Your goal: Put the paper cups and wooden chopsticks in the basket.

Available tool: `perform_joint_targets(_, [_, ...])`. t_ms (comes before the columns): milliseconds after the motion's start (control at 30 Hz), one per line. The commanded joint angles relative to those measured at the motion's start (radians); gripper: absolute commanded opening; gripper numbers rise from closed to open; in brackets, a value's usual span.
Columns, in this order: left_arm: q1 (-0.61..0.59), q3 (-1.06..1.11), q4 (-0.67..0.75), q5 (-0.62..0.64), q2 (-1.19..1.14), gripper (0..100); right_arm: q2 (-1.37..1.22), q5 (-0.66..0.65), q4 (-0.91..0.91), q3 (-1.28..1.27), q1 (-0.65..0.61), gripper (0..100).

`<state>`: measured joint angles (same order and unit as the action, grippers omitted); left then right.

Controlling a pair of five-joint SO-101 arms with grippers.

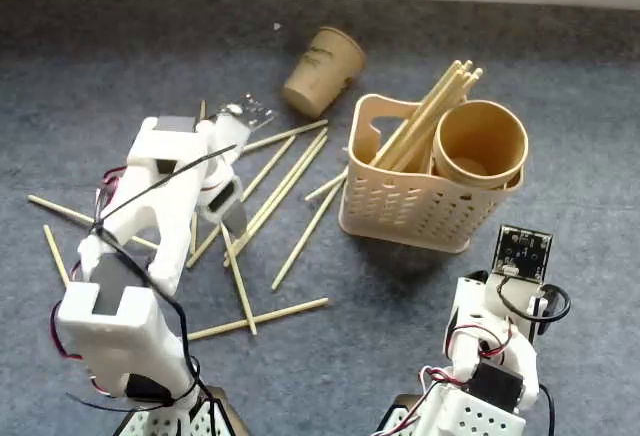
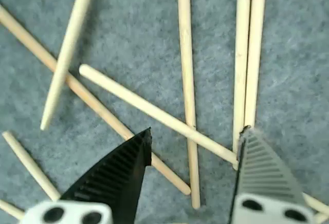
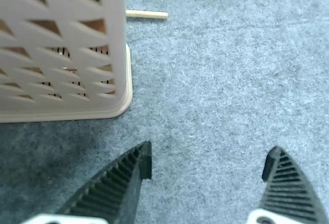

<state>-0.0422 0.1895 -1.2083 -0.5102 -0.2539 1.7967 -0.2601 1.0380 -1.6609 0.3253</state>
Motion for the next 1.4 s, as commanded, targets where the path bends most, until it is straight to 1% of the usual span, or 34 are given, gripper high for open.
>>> perform_joint_targets(0, [0.054,-0.097,0.009,-0.015,-0.03,29,0.005,-0.015,-0.024,-0.082,-0.01,33.6])
perform_joint_targets(67, [0.082,-0.101,0.008,-0.011,-0.042,29,0.005,-0.015,-0.024,-0.082,-0.01,33.6])
perform_joint_targets(200, [0.125,-0.119,0.008,0.092,-0.042,29,0.005,-0.015,-0.024,-0.082,-0.01,33.6])
perform_joint_targets(367, [0.097,-0.12,0.014,0.141,-0.051,29,0.005,-0.015,-0.024,-0.082,-0.01,33.6])
perform_joint_targets(500, [0.091,-0.108,0.095,0.193,-0.056,29,0.005,-0.015,-0.022,-0.082,-0.01,33.6])
perform_joint_targets(667, [0.096,-0.111,0.157,0.199,-0.165,29,0.005,-0.015,-0.018,-0.082,-0.044,33.6])
perform_joint_targets(800, [0.091,-0.196,0.124,0.201,-0.272,28,0.005,-0.015,-0.018,-0.082,-0.045,33.6])
perform_joint_targets(900, [0.091,-0.286,0.046,0.199,-0.334,28,0.005,-0.015,-0.018,-0.082,-0.042,33.6])
perform_joint_targets(967, [0.094,-0.334,0.008,0.199,-0.366,22,0.005,-0.015,-0.018,-0.082,-0.044,33.6])
perform_joint_targets(1100, [0.097,-0.414,-0.048,0.198,-0.414,0,0.005,-0.015,-0.021,-0.082,-0.045,33.6])
perform_joint_targets(1200, [0.096,-0.455,-0.078,0.198,-0.43,2,0.005,-0.015,-0.021,-0.082,-0.045,33.6])
perform_joint_targets(1267, [0.097,-0.466,-0.083,0.198,-0.433,0,0.005,-0.015,-0.022,-0.082,-0.045,33.6])
perform_joint_targets(1367, [0.096,-0.47,-0.083,0.201,-0.427,0,0.005,-0.015,-0.024,-0.082,-0.045,33.6])
